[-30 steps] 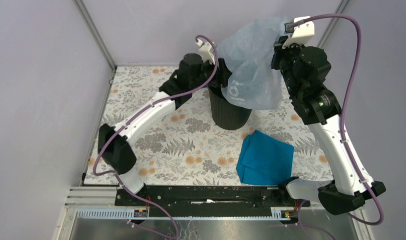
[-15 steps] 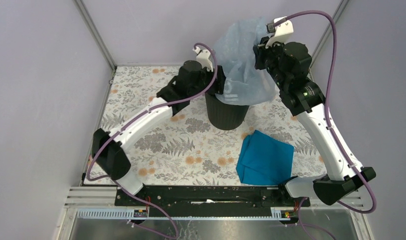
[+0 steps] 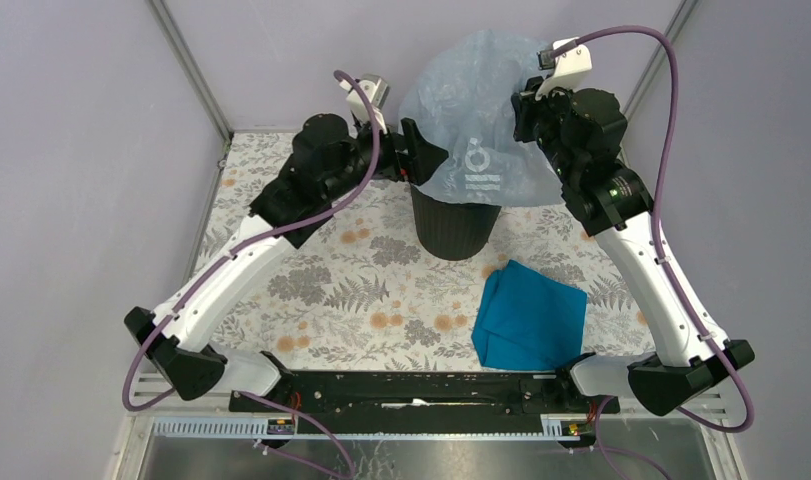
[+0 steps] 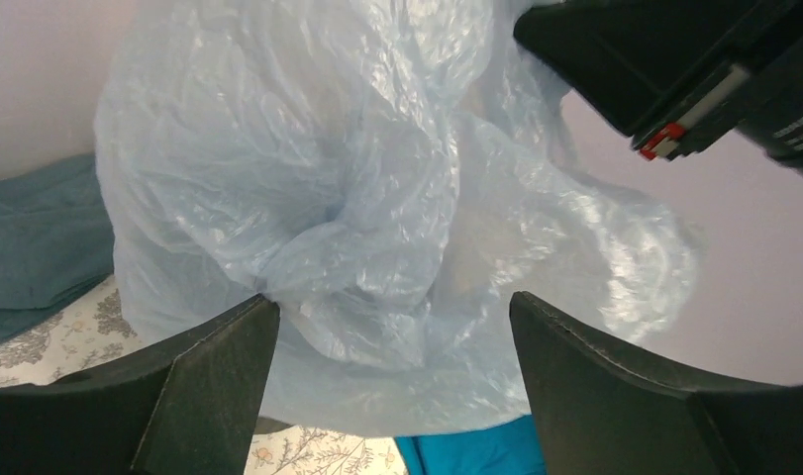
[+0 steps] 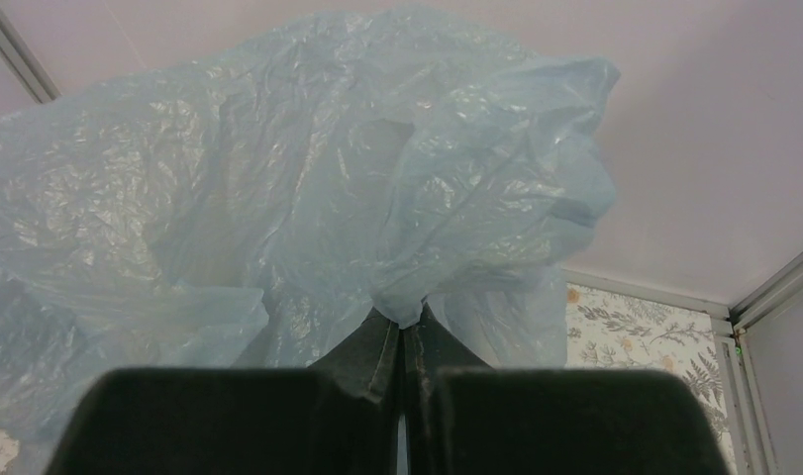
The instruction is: Put the trash bags into the trash bin
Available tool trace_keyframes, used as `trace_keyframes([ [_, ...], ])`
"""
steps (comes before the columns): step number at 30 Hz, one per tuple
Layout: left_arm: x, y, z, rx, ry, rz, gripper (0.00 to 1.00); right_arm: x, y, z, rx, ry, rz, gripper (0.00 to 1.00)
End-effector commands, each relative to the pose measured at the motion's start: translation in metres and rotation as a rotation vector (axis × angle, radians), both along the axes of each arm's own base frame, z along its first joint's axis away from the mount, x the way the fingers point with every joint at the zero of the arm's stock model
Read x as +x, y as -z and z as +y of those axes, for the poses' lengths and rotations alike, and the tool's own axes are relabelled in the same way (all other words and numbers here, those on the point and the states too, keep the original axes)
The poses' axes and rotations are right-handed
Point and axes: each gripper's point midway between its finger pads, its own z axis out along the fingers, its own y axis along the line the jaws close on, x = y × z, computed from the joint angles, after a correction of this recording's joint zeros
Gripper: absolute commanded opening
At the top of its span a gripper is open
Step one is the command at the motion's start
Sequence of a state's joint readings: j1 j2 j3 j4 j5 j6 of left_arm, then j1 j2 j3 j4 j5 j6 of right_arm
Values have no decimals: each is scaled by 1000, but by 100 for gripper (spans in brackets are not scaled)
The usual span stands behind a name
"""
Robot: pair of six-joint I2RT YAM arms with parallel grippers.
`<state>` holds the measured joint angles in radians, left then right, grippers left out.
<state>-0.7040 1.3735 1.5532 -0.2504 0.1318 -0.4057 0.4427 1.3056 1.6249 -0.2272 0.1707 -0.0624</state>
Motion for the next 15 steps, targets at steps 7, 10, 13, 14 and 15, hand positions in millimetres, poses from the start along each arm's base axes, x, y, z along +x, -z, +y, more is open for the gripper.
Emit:
trace_keyframes([
  [7,-3,-72,44,37,-142,-196,99,-6,-27,-23,5,94,-67,0],
  [10,-2,-106,42,-64,-152,-235,99,-12,-34,-21,34,70,-77,0],
  [13,4,-122,6,-109,-26,-245,98,-20,-38,2,80,-63,-75,0],
  [14,13,-120,-5,-103,-11,-242,98,-22,-38,8,89,-92,-74,0],
  [15,28,-111,-12,-84,-32,-233,98,-23,-39,11,105,-110,-69,0],
])
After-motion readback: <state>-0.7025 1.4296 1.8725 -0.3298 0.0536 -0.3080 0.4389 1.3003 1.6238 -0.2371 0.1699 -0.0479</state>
